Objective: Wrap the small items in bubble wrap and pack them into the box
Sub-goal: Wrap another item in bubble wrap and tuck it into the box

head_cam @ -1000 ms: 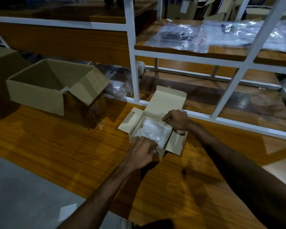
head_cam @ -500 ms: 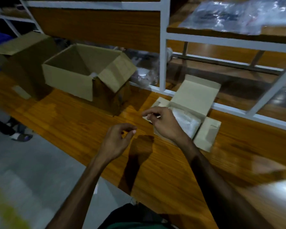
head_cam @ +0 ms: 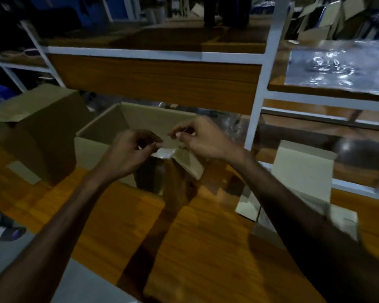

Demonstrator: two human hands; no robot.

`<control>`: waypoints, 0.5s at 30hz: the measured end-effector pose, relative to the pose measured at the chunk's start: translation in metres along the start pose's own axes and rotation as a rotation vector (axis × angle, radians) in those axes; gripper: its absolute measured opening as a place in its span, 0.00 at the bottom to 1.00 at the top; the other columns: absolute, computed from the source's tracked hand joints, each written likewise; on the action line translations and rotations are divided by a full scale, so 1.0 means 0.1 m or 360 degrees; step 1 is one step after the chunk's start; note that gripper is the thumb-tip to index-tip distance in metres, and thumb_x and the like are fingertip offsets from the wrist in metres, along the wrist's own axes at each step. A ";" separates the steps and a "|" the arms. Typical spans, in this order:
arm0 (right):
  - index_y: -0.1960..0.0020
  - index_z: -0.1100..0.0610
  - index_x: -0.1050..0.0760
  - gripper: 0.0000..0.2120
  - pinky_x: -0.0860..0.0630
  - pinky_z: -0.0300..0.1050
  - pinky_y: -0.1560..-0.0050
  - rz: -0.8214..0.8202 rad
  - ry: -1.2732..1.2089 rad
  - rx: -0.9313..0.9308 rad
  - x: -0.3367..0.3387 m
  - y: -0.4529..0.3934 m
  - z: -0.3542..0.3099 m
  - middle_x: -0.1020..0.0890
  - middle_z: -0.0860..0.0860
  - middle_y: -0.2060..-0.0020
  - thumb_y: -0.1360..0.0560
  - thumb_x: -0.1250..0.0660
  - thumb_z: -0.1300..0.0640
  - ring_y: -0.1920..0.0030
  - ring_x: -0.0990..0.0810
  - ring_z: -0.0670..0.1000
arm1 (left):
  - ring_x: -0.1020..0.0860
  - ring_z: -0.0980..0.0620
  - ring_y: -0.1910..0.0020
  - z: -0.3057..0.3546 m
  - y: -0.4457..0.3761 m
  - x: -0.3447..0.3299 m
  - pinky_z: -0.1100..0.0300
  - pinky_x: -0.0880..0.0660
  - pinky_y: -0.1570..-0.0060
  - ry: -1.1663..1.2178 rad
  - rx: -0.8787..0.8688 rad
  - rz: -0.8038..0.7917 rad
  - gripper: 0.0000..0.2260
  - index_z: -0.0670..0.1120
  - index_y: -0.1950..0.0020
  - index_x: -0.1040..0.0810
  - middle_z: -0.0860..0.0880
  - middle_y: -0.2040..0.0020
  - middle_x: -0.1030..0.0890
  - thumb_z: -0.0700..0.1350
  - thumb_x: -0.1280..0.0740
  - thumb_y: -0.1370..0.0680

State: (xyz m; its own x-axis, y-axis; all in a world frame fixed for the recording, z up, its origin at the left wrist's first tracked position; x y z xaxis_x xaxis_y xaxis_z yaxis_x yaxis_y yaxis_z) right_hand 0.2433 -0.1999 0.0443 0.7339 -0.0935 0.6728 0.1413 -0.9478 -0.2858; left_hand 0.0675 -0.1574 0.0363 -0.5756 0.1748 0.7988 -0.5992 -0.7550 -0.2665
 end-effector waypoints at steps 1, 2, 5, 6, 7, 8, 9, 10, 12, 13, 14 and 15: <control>0.37 0.56 0.17 0.12 0.23 0.35 0.44 -0.0036 0.0032 -0.0005 -0.04 -0.17 0.01 0.15 0.48 0.40 0.16 0.37 0.60 0.44 0.20 0.40 | 0.18 0.62 0.53 -0.19 -0.15 0.06 0.61 0.21 0.54 -0.0015 0.0025 -0.0071 0.06 0.52 0.43 0.15 0.56 0.50 0.16 0.47 0.29 0.19; 0.37 0.57 0.17 0.12 0.23 0.36 0.44 -0.0065 0.0054 -0.0008 -0.09 -0.32 0.02 0.15 0.48 0.41 0.16 0.36 0.60 0.44 0.19 0.40 | 0.18 0.61 0.52 -0.37 -0.30 0.11 0.57 0.19 0.52 -0.0046 0.0023 -0.0160 0.05 0.52 0.45 0.15 0.55 0.50 0.15 0.47 0.27 0.20; 0.39 0.58 0.16 0.11 0.23 0.32 0.49 -0.0060 0.0117 -0.0038 -0.16 -0.68 0.17 0.14 0.50 0.44 0.16 0.35 0.61 0.51 0.20 0.36 | 0.16 0.57 0.49 -0.98 -0.69 0.06 0.48 0.18 0.46 -0.0156 0.0037 -0.0526 0.08 0.51 0.45 0.15 0.54 0.49 0.14 0.45 0.22 0.23; 0.39 0.58 0.16 0.11 0.24 0.31 0.51 -0.0049 0.0142 -0.0053 -0.17 -0.77 0.24 0.14 0.50 0.45 0.17 0.35 0.61 0.52 0.20 0.35 | 0.16 0.55 0.47 -1.16 -0.78 -0.01 0.49 0.18 0.46 -0.0196 0.0086 -0.0655 0.11 0.51 0.44 0.15 0.53 0.48 0.15 0.45 0.21 0.25; 0.39 0.59 0.16 0.11 0.24 0.29 0.53 -0.0050 0.0168 -0.0066 -0.19 -0.84 0.29 0.14 0.49 0.45 0.17 0.34 0.61 0.53 0.21 0.35 | 0.17 0.53 0.46 -1.31 -0.85 -0.10 0.55 0.19 0.47 -0.0228 0.0125 -0.0766 0.14 0.51 0.42 0.17 0.53 0.45 0.16 0.46 0.20 0.26; 0.39 0.59 0.16 0.10 0.24 0.29 0.53 -0.0059 0.0192 -0.0081 -0.21 -0.90 0.33 0.14 0.49 0.46 0.17 0.33 0.61 0.53 0.20 0.35 | 0.19 0.53 0.44 -1.41 -0.91 -0.19 0.62 0.22 0.49 -0.0280 0.0143 -0.0871 0.18 0.51 0.39 0.18 0.53 0.42 0.18 0.46 0.19 0.27; 0.39 0.59 0.16 0.10 0.23 0.30 0.52 -0.0078 0.0219 -0.0091 -0.24 -0.96 0.37 0.14 0.49 0.45 0.17 0.33 0.60 0.51 0.20 0.36 | 0.22 0.54 0.42 -1.46 -0.97 -0.30 0.66 0.26 0.50 -0.0330 0.0125 -0.0967 0.21 0.50 0.36 0.18 0.52 0.39 0.20 0.47 0.19 0.27; 0.39 0.59 0.16 0.10 0.22 0.33 0.49 -0.0109 0.0250 -0.0104 -0.27 -1.01 0.41 0.14 0.49 0.44 0.18 0.32 0.60 0.50 0.19 0.38 | 0.25 0.55 0.41 -1.49 -1.03 -0.40 0.67 0.27 0.50 -0.0390 0.0086 -0.1078 0.23 0.50 0.33 0.20 0.51 0.35 0.21 0.47 0.19 0.26; 0.39 0.59 0.16 0.10 0.23 0.37 0.49 -0.0213 0.0322 -0.0132 -0.35 -1.11 0.48 0.14 0.50 0.43 0.18 0.31 0.59 0.52 0.20 0.38 | 0.28 0.56 0.41 -1.52 -1.09 -0.60 0.66 0.29 0.49 -0.0504 0.0027 -0.1310 0.25 0.50 0.29 0.22 0.53 0.32 0.24 0.48 0.21 0.24; 0.39 0.59 0.16 0.10 0.25 0.37 0.51 -0.0270 0.0359 -0.0137 -0.39 -1.14 0.52 0.14 0.49 0.44 0.19 0.30 0.59 0.55 0.22 0.36 | 0.28 0.56 0.41 -1.50 -1.12 -0.68 0.67 0.29 0.50 -0.0544 0.0005 -0.1379 0.26 0.50 0.28 0.23 0.53 0.33 0.25 0.49 0.21 0.24; 0.39 0.58 0.16 0.10 0.26 0.36 0.52 -0.0319 0.0387 -0.0135 -0.43 -1.18 0.54 0.15 0.48 0.46 0.19 0.30 0.59 0.57 0.23 0.34 | 0.27 0.55 0.40 -1.49 -1.15 -0.75 0.67 0.28 0.49 -0.0571 -0.0011 -0.1417 0.27 0.50 0.27 0.25 0.53 0.32 0.25 0.49 0.21 0.24; 0.40 0.58 0.16 0.10 0.26 0.36 0.53 -0.0353 0.0406 -0.0130 -0.47 -1.20 0.57 0.15 0.47 0.48 0.19 0.30 0.59 0.59 0.23 0.34 | 0.26 0.54 0.39 -1.46 -1.17 -0.81 0.63 0.26 0.46 -0.0562 -0.0015 -0.1431 0.29 0.49 0.26 0.26 0.52 0.32 0.25 0.50 0.21 0.25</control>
State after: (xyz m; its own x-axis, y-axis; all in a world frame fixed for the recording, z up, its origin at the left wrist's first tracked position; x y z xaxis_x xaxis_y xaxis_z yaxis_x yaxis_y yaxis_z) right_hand 0.2297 -0.0641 0.0086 0.5003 0.0540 0.8642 0.2176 -0.9739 -0.0651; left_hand 0.1036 0.0089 -0.0761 0.3003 0.4838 0.8220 -0.7394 -0.4263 0.5210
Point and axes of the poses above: each hand's wrist, its own y-axis away from the middle knuckle, its own x-axis out of the back of the hand, z = x × y, the point moved 7 cm from there along -y, towards the middle knuckle
